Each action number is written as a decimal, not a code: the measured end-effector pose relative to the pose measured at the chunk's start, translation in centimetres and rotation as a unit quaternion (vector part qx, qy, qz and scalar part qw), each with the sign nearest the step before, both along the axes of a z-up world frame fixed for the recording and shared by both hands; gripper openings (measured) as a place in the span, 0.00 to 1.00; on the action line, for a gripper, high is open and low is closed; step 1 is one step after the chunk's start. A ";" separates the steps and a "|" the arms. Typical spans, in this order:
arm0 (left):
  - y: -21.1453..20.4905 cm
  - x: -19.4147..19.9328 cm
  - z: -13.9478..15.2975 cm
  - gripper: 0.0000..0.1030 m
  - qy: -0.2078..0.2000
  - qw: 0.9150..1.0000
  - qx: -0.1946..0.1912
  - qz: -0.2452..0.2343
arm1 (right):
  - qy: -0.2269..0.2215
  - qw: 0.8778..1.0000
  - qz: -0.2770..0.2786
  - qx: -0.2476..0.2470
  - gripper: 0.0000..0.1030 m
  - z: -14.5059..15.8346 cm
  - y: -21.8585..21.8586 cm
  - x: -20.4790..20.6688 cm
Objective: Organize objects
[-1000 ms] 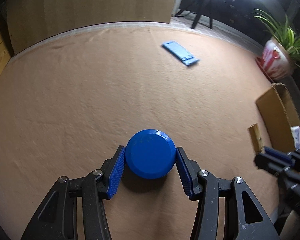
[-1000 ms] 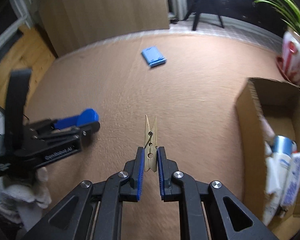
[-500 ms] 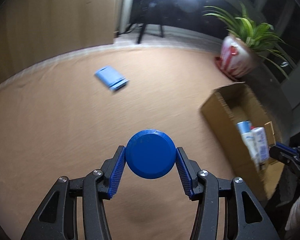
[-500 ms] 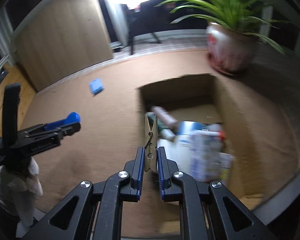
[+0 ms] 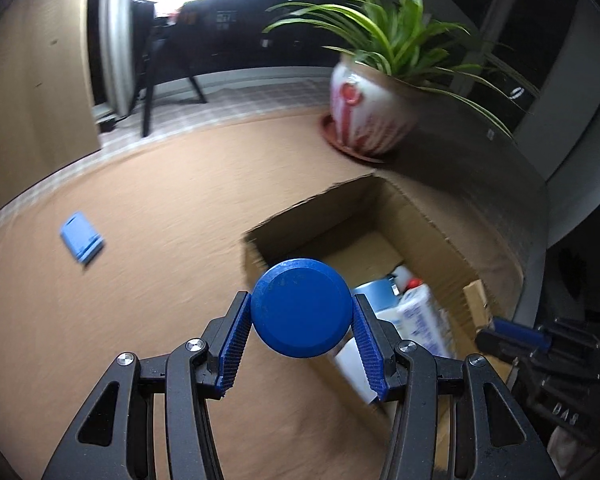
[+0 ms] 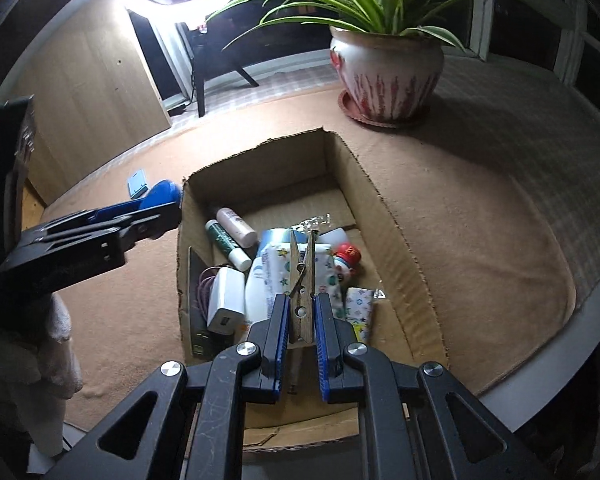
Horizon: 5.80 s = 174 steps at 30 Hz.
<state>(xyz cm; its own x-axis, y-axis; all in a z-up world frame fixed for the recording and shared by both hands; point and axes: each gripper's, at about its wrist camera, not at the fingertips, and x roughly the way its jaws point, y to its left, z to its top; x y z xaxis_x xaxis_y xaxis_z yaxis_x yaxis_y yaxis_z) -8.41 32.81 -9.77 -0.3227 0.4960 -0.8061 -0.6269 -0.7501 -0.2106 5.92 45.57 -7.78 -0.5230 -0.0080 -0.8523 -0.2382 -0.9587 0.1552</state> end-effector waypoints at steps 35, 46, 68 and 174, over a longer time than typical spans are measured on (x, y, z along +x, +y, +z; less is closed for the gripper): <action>-17.5 -1.9 -1.4 0.80 -0.027 0.987 -0.024 0.156 | 0.014 0.985 0.164 -0.049 0.64 1.0 -11.0 -14.2; -29.7 -0.1 -2.5 0.80 -0.051 0.963 -0.031 0.263 | -0.034 0.975 0.211 -0.059 0.64 -3.4 -20.2 -25.9; -39.8 2.8 -3.4 0.80 -0.070 0.926 -0.025 0.371 | -0.104 0.965 0.230 0.068 0.55 -9.3 -25.0 -33.5; -32.8 5.6 3.5 0.98 0.017 0.968 -0.037 0.248 | 0.048 0.988 0.146 -0.028 0.75 2.4 -24.8 -4.5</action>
